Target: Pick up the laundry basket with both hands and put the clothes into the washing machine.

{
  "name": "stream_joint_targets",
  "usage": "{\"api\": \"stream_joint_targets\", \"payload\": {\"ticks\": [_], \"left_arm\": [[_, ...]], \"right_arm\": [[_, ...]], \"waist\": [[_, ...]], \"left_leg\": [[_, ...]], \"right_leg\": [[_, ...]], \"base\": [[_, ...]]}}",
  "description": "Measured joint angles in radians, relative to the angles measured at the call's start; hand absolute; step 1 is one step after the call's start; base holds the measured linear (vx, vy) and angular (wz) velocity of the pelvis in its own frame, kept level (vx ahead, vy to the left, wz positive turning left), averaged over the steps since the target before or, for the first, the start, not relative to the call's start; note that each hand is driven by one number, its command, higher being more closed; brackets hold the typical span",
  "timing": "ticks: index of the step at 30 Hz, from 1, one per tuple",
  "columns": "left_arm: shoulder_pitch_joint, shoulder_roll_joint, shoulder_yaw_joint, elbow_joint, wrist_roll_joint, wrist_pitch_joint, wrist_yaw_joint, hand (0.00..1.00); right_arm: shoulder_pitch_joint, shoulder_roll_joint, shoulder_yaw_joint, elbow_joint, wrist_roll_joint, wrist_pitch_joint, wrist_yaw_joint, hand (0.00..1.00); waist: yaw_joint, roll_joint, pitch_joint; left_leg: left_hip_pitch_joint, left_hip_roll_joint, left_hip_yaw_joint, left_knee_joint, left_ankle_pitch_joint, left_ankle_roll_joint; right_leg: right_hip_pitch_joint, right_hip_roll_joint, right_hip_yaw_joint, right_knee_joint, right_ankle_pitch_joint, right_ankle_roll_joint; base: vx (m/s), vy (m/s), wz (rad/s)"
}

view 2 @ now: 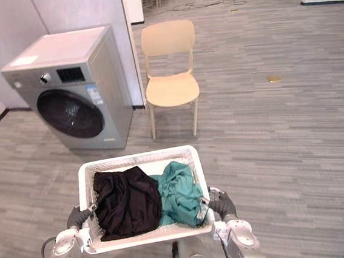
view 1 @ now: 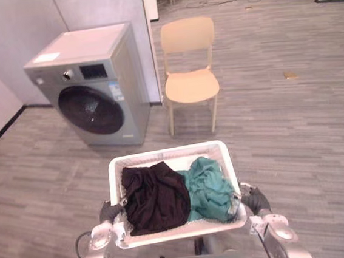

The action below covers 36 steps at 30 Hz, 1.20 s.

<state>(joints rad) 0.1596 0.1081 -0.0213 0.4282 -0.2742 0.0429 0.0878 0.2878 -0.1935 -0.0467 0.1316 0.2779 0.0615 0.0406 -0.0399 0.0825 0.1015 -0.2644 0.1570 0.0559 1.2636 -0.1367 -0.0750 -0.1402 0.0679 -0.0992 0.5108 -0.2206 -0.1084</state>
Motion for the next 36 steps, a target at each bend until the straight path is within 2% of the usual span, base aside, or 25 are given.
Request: {"api": "stream_joint_targets", "payload": {"ticks": [3,5,7,8,9,10,11,12,13,14,15,16,17,18,19,20,22,23,24,26,28,29,32,35,36], "left_arm": [[0.000,0.001,0.003,-0.036,0.000,-0.001,0.000,1.00],[0.003,-0.009,0.010,-0.042,0.000,-0.002,0.000,1.00],[0.004,-0.008,-0.001,-0.032,0.000,-0.002,0.000,1.00],[0.020,-0.006,-0.006,-0.010,0.001,-0.001,0.000,1.00],[0.047,0.000,-0.012,0.006,0.002,0.000,0.000,1.00],[0.040,0.009,-0.012,0.023,0.002,0.000,0.001,1.00],[0.033,0.015,-0.011,0.028,0.003,0.001,0.001,1.00],[0.032,0.042,-0.035,0.028,0.005,0.002,0.001,1.00],[0.034,0.049,-0.045,0.026,0.004,0.003,0.001,1.00],[0.022,0.074,-0.044,0.027,0.004,0.010,0.003,1.00],[0.011,0.077,-0.038,0.027,0.004,0.016,0.007,1.00],[-0.003,0.075,-0.039,0.025,0.004,0.017,0.012,1.00],[-0.008,0.074,-0.044,0.006,0.004,0.017,0.013,1.00],[-0.014,0.074,-0.047,-0.008,0.004,0.016,0.013,1.00],[-0.027,0.076,-0.050,-0.039,0.004,0.016,0.013,1.00],[-0.036,0.080,-0.050,-0.063,0.004,0.016,0.013,1.00],[-0.071,0.093,-0.050,-0.101,0.004,0.016,0.015,1.00],[-0.078,0.102,-0.050,-0.114,0.004,0.010,0.018,1.00],[-0.079,0.100,-0.051,-0.114,0.004,0.008,0.019,1.00],[-0.079,0.061,-0.051,-0.115,0.005,0.008,0.023,1.00],[-0.072,0.035,-0.045,-0.117,0.004,0.008,0.030,1.00],[-0.055,0.026,-0.038,-0.121,0.000,0.008,0.031,1.00],[-0.004,0.006,-0.035,-0.161,-0.031,0.008,0.032,1.00],[0.006,0.007,-0.016,-0.192,-0.059,0.008,0.034,1.00],[0.006,0.008,-0.005,-0.192,-0.077,0.008,0.037,1.00]], "right_arm": [[-0.016,-0.008,0.001,-0.001,0.008,-0.005,-0.001,1.00],[-0.033,-0.013,0.001,0.008,0.008,-0.023,-0.001,1.00],[-0.041,-0.026,0.000,0.050,0.007,-0.033,0.001,1.00],[-0.043,-0.021,0.008,0.108,-0.001,-0.026,0.001,1.00],[-0.047,0.004,0.007,0.167,-0.008,-0.019,0.001,1.00],[-0.052,0.018,-0.005,0.197,-0.010,-0.016,0.001,1.00],[-0.057,0.027,-0.011,0.214,-0.010,-0.011,0.001,1.00],[-0.049,0.050,-0.012,0.229,-0.010,-0.007,0.004,1.00],[-0.043,0.039,-0.008,0.220,-0.010,-0.009,0.007,1.00],[-0.054,0.052,0.004,0.226,-0.009,-0.011,0.012,1.00],[-0.058,0.061,0.005,0.227,-0.009,-0.010,0.012,1.00],[-0.072,0.060,-0.002,0.224,-0.009,-0.009,0.011,1.00],[-0.081,0.052,-0.004,0.198,-0.009,-0.009,0.011,1.00],[-0.076,0.048,-0.008,0.173,-0.009,-0.009,0.011,1.00],[-0.064,0.042,-0.011,0.126,-0.009,-0.009,0.010,1.00],[-0.062,0.036,-0.011,0.105,-0.008,-0.009,0.008,1.00],[-0.060,0.034,-0.011,0.066,-0.009,-0.009,-0.001,1.00],[-0.057,0.034,-0.009,0.044,-0.010,-0.009,-0.002,1.00],[-0.057,0.034,-0.008,0.038,-0.010,-0.009,-0.002,1.00],[-0.060,0.004,-0.008,0.032,-0.010,-0.008,-0.011,1.00],[-0.058,-0.027,-0.008,-0.016,-0.010,-0.002,-0.019,1.00],[-0.060,-0.036,-0.008,-0.053,-0.010,0.001,-0.023,1.00],[-0.059,-0.051,-0.008,-0.115,-0.009,0.001,-0.030,1.00],[-0.099,-0.055,0.003,-0.151,-0.010,0.000,-0.032,1.00],[-0.128,-0.054,0.015,-0.150,-0.011,0.001,-0.034,1.00]], "waist": [[0.044,-0.021,-0.003],[0.043,-0.005,-0.023],[0.033,0.003,-0.045],[0.047,-0.034,-0.084],[0.032,-0.100,-0.142],[0.012,-0.123,-0.140],[0.010,-0.129,-0.128],[0.024,-0.135,-0.085],[0.023,-0.134,-0.085],[-0.003,-0.177,-0.078],[-0.013,-0.191,-0.072],[-0.011,-0.175,-0.059],[-0.011,-0.134,-0.037],[-0.017,-0.119,-0.029],[-0.025,-0.084,-0.007],[-0.030,-0.075,-0.003],[-0.033,-0.088,-0.012],[-0.034,-0.099,-0.024],[-0.034,-0.094,-0.031],[-0.038,-0.055,-0.053],[-0.025,-0.032,-0.042],[-0.013,-0.024,-0.040],[-0.012,-0.026,-0.037],[0.019,-0.023,-0.038],[0.028,-0.019,-0.040]], "left_leg": [[-0.069,0.065,0.112,-0.374,-0.061,0.024],[-0.065,0.049,0.093,-0.932,0.022,-0.028],[-0.079,0.027,0.054,-1.045,0.081,-0.059],[-0.055,-0.026,0.059,-1.037,0.203,-0.022],[-0.039,-0.098,0.088,-1.002,0.215,0.018],[-0.034,-0.120,0.089,-0.952,0.184,0.051],[-0.038,-0.113,0.089,-0.885,0.159,0.065],[-0.033,-0.142,0.080,-0.799,0.096,0.038],[0.008,-0.146,0.079,-0.873,0.100,0.071],[0.078,-0.177,0.084,-0.893,0.026,0.081],[0.105,-0.191,0.082,-0.904,0.018,0.093],[0.174,-0.184,0.099,-0.947,-0.007,0.097],[0.249,-0.158,0.111,-0.996,-0.030,0.097],[0.278,-0.140,0.110,-1.010,-0.044,0.094],[0.326,-0.119,0.112,-1.027,-0.067,0.086],[0.351,-0.112,0.118,-1.041,-0.080,0.080],[0.395,-0.111,0.129,-1.046,-0.125,0.041],[0.417,-0.110,0.125,-1.040,-0.160,0.019],[0.435,-0.100,0.123,-1.043,-0.174,0.009],[0.428,-0.047,0.109,-0.927,-0.172,-0.009],[0.308,0.014,0.074,-0.579,-0.089,-0.023],[0.245,0.039,0.046,-0.401,-0.030,-0.029],[0.134,0.062,0.036,-0.195,-0.004,-0.015],[0.059,0.086,0.086,-0.276,-0.034,0.010],[0.056,0.094,0.098,-0.434,-0.048,0.013]], "right_leg": [[0.139,0.001,0.091,-0.124,-0.021,0.029],[0.195,-0.002,0.142,-0.162,-0.084,0.041],[0.220,-0.012,0.163,-0.148,-0.151,0.066],[0.253,-0.066,0.213,-0.120,-0.209,0.101],[0.233,-0.136,0.258,-0.027,-0.234,0.152],[0.191,-0.157,0.260,0.093,-0.185,0.207],[0.168,-0.153,0.260,0.174,-0.114,0.222],[0.119,-0.135,0.259,0.385,0.092,0.275],[0.084,-0.136,0.247,0.482,0.147,0.293],[0.017,-0.170,0.205,0.646,0.104,0.239],[-0.018,-0.180,0.195,0.692,0.065,0.203],[-0.102,-0.180,0.160,0.715,-0.001,0.143],[-0.165,-0.159,0.125,0.656,-0.044,0.125],[-0.185,-0.148,0.104,0.597,-0.053,0.136],[-0.216,-0.139,0.077,0.447,-0.055,0.150],[-0.230,-0.148,0.056,0.312,-0.044,0.153],[-0.240,-0.191,0.014,-0.037,0.061,0.131],[-0.237,-0.204,0.005,-0.098,0.164,0.129],[-0.232,-0.196,0.002,-0.089,0.215,0.129],[-0.211,-0.157,-0.032,-0.040,0.166,0.104],[-0.145,-0.127,-0.048,-0.034,0.122,0.071],[-0.100,-0.112,-0.044,-0.041,0.097,0.058],[0.005,-0.104,-0.045,-0.089,0.055,0.045],[0.059,-0.102,-0.001,-0.138,0.030,0.050],[0.074,-0.107,0.009,-0.160,0.032,0.053]], "base": [[0.74,-0.005,-0.74],[0.77,0.170,-0.62],[0.53,0.222,-0.53],[0.76,0.323,-0.77],[0.95,0.361,-0.53],[0.79,0.260,-0.12],[0.76,0.340,-0.04],[0.47,0.298,-0.19],[0.50,0.326,0.05],[0.28,0.139,0.27],[0.41,0.099,0.15],[0.39,0.046,-0.35],[0.38,0.051,-0.49],[0.36,0.043,-0.33],[0.34,0.002,-0.10],[0.43,-0.043,-0.10],[0.44,-0.110,-0.08],[0.46,-0.163,-0.04],[0.63,-0.231,-0.02],[0.68,-0.254,0.07],[0.63,-0.259,-0.14],[0.46,-0.155,-0.35],[0.40,-0.061,-0.12],[0.29,0.065,-0.30],[0.18,0.097,-0.27]]}}
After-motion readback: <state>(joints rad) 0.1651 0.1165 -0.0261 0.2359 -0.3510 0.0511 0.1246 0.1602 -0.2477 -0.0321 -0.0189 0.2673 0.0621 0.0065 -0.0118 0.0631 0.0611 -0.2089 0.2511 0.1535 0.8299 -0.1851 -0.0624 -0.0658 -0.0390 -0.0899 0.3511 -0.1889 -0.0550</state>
